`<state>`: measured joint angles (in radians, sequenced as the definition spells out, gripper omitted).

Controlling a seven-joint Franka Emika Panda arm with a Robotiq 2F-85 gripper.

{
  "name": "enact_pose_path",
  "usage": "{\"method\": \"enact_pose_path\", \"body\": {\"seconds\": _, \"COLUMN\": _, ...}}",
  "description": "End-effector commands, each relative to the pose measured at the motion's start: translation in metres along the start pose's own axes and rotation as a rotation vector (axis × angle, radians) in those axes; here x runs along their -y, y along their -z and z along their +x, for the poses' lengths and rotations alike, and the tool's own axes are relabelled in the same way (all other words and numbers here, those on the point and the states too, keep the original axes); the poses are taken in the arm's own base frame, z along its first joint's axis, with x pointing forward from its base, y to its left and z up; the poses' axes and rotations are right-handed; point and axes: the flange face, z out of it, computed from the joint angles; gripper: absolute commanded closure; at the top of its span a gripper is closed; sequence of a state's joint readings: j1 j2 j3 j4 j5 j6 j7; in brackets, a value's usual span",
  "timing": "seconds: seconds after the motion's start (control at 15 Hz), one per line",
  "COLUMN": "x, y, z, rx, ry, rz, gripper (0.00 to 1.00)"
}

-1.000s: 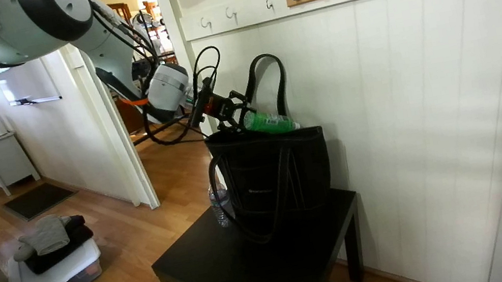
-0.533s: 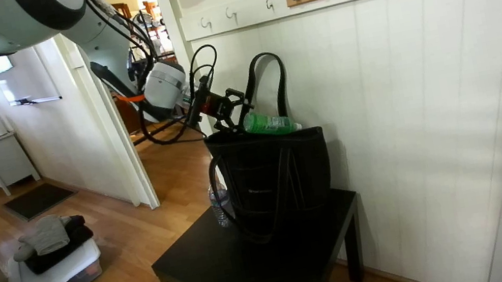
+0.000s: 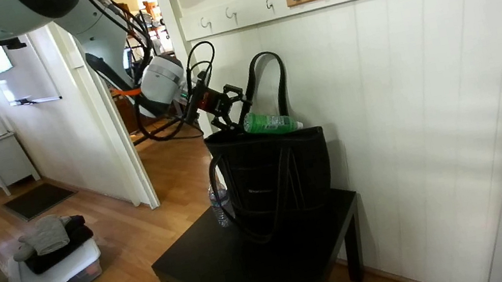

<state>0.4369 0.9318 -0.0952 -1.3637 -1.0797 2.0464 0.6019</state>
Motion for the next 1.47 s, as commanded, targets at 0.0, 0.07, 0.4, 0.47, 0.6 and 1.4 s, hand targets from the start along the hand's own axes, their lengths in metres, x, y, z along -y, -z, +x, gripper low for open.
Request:
{"method": "enact_pose_path", "body": {"seconds": 0.0, "x": -0.006, "y": 0.003, "z": -0.011, "rx": 0.003, "ry": -0.014, "rz": 0.023, "gripper": 0.0}}
{"method": "enact_pose_path", "body": {"seconds": 0.07, "x": -0.007, "y": 0.004, "z": -0.012, "rx": 0.01, "ry": -0.012, "rz": 0.04, "gripper": 0.0}}
{"method": "enact_pose_path", "body": {"seconds": 0.4, "x": -0.017, "y": 0.011, "z": -0.016, "rx": 0.042, "ry": -0.01, "rz": 0.131, "gripper": 0.0}}
{"method": "enact_pose_path", "body": {"seconds": 0.47, "x": -0.02, "y": 0.013, "z": -0.016, "rx": 0.041, "ry": -0.019, "rz": 0.154, "gripper": 0.0}}
{"method": "enact_pose_path", "body": {"seconds": 0.6, "x": -0.028, "y": 0.019, "z": -0.016, "rx": 0.037, "ry": -0.036, "rz": 0.203, "gripper": 0.0}}
{"method": "enact_pose_path", "body": {"seconds": 1.4, "x": -0.111, "y": 0.021, "z": -0.017, "rx": 0.044, "ry": -0.339, "rz": 0.676, "gripper": 0.0}}
